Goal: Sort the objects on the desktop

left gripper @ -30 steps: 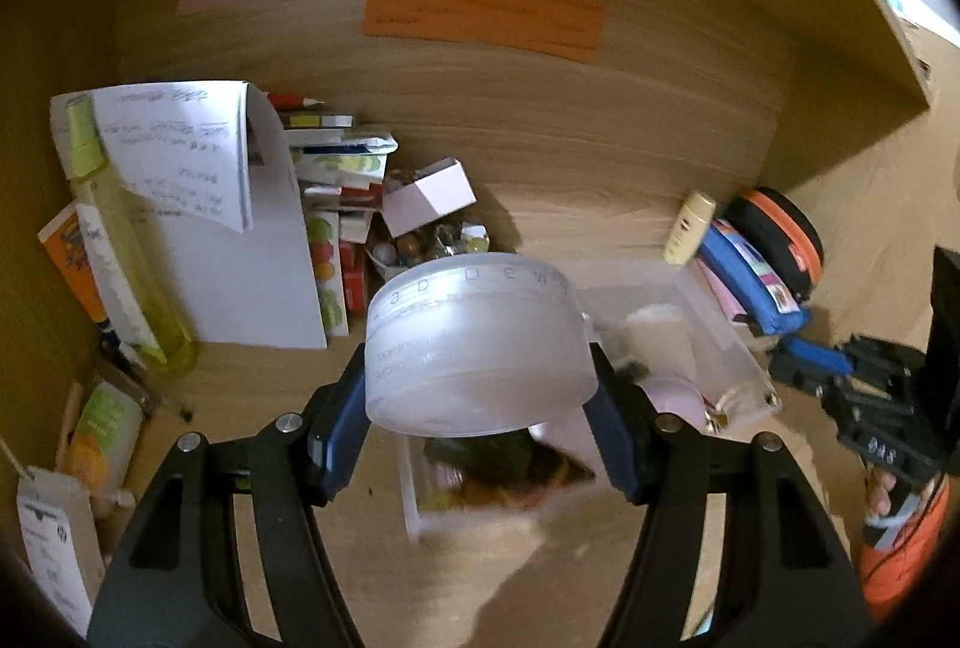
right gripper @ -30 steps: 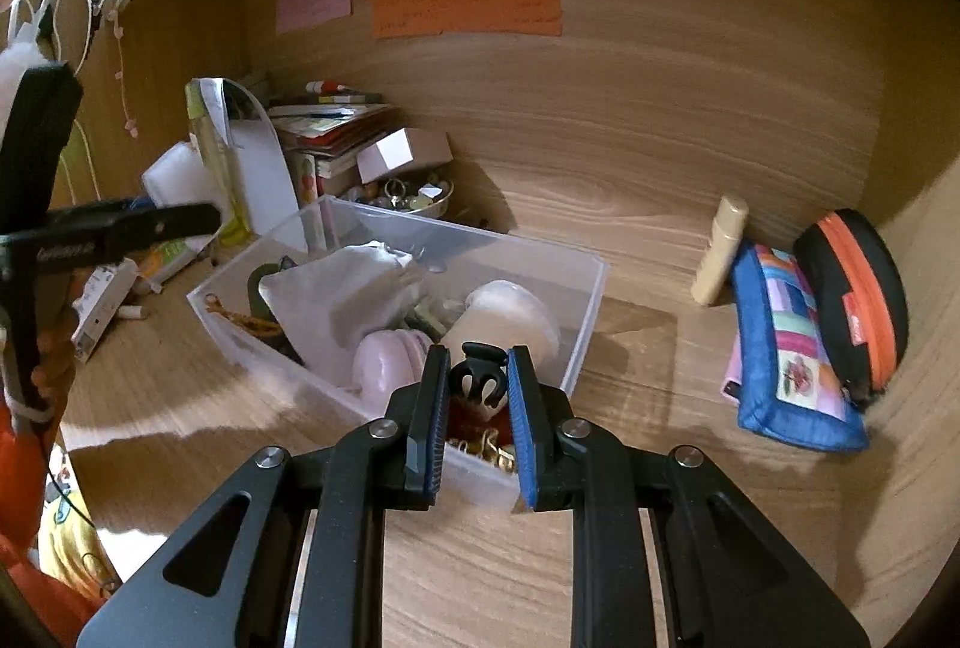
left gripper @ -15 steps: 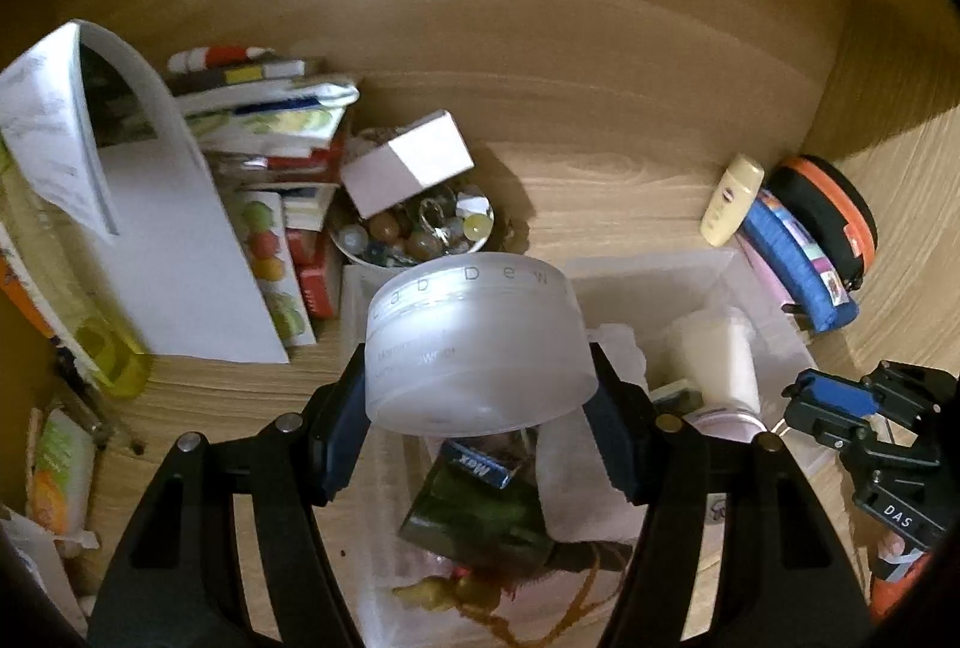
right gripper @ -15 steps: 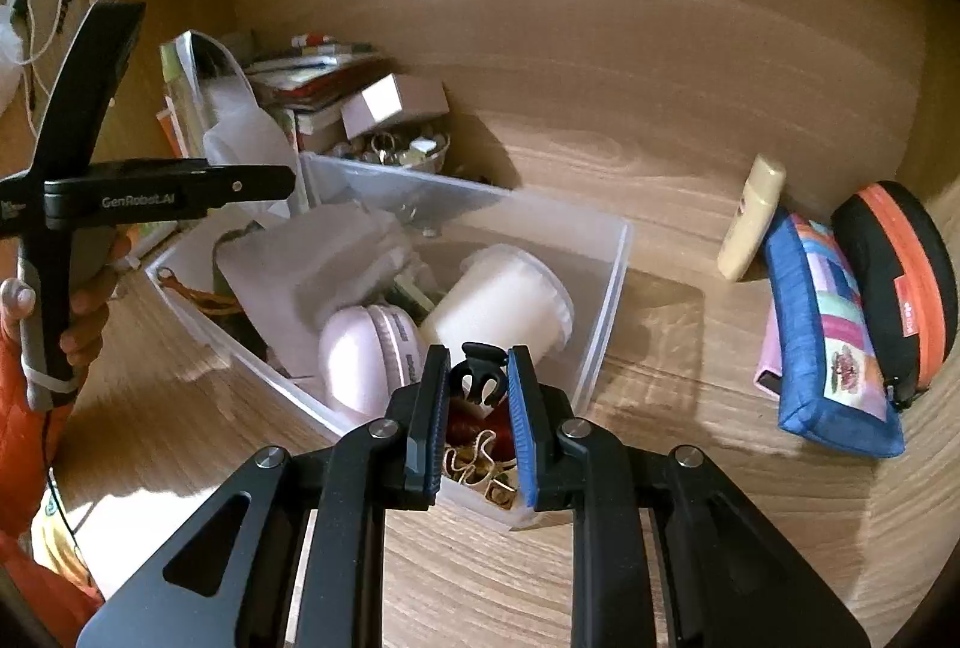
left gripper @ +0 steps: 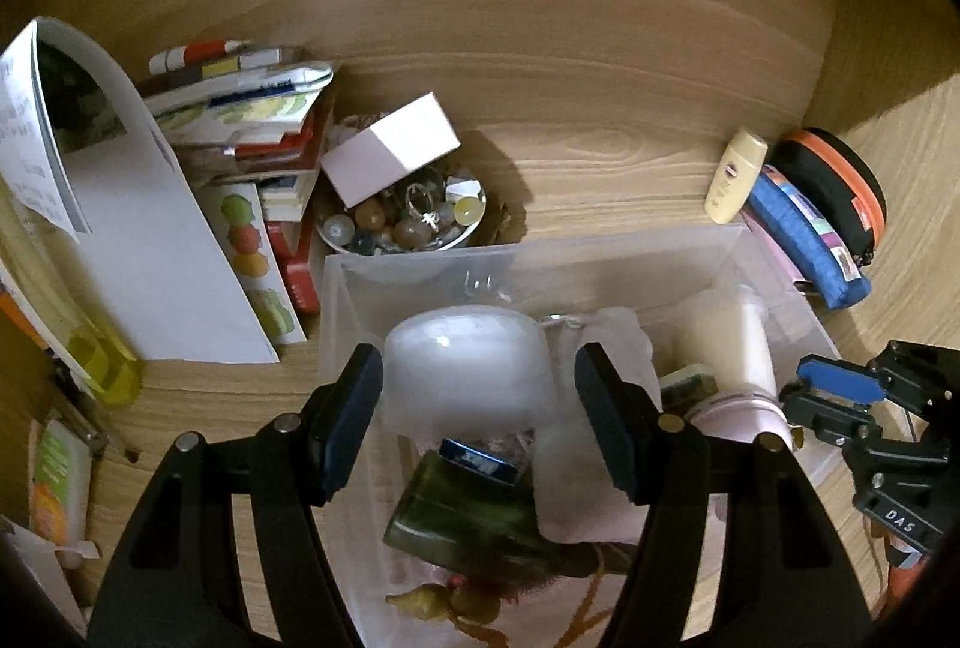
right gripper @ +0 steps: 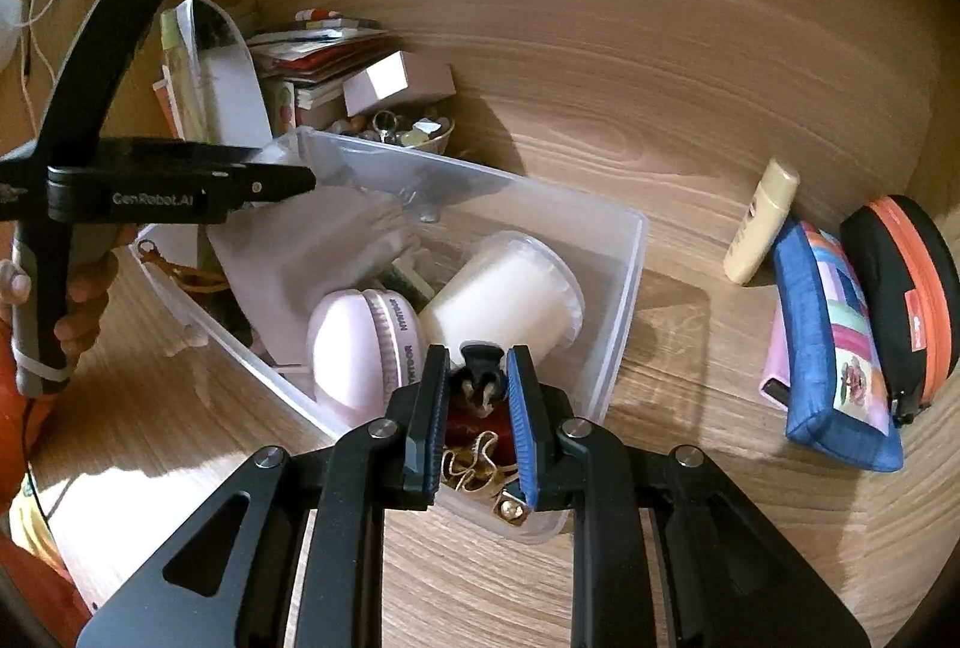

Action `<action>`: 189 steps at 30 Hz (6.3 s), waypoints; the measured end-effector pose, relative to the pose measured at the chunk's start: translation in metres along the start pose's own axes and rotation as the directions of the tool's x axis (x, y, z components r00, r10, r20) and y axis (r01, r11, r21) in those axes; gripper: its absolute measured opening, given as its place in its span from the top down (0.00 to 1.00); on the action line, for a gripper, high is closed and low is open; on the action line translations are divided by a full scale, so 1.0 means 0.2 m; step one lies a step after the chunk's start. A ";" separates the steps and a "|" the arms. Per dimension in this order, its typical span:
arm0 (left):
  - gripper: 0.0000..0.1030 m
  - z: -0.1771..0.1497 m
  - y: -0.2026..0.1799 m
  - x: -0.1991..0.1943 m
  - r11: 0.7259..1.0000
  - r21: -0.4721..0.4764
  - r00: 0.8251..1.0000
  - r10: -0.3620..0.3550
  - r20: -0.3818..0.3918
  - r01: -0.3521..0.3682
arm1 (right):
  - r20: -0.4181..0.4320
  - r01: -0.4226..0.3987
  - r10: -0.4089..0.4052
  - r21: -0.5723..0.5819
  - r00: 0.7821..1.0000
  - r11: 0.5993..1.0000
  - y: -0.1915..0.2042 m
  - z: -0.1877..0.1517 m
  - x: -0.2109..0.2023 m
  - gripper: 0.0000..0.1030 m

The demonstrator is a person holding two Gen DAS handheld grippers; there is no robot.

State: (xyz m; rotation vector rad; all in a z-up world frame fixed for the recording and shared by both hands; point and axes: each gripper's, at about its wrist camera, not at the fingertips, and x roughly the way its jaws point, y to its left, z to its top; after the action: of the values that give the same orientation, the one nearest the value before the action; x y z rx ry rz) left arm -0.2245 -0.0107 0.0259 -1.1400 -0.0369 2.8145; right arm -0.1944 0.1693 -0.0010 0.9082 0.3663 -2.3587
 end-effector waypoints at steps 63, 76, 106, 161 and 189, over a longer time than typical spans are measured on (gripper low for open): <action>0.38 -0.87 -0.60 -0.40 0.922 0.275 0.957 -0.228 -0.181 0.272 | -0.083 0.004 0.004 0.098 0.997 0.995 0.23 -0.68 -0.42 0.52; 0.76 -0.88 -0.62 -0.35 0.924 0.289 0.966 -0.217 -0.142 0.250 | -0.105 -0.008 0.013 0.054 0.994 0.999 0.27 -0.68 -0.35 0.82; 0.76 -0.27 -0.15 -0.52 0.980 0.049 0.973 -0.200 0.119 0.195 | 0.102 -0.022 0.014 0.078 0.995 0.997 0.12 -0.17 -0.42 0.82; 0.52 -0.10 -0.27 -0.13 0.973 0.138 0.981 -0.191 0.029 0.185 | 0.059 0.000 -0.004 0.061 0.998 0.998 0.06 -0.02 -0.13 0.49; 0.01 -0.29 -0.03 -0.64 0.998 -0.025 0.970 0.065 0.236 -0.061 | 0.215 0.188 -0.200 0.073 0.956 0.979 0.25 -0.04 -0.50 0.00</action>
State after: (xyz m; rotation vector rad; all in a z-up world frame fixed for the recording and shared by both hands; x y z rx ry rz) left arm -0.0921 -0.0191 0.0739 -0.8161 -0.0448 2.9968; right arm -0.1006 0.1746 0.0584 0.6466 0.3178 -2.6297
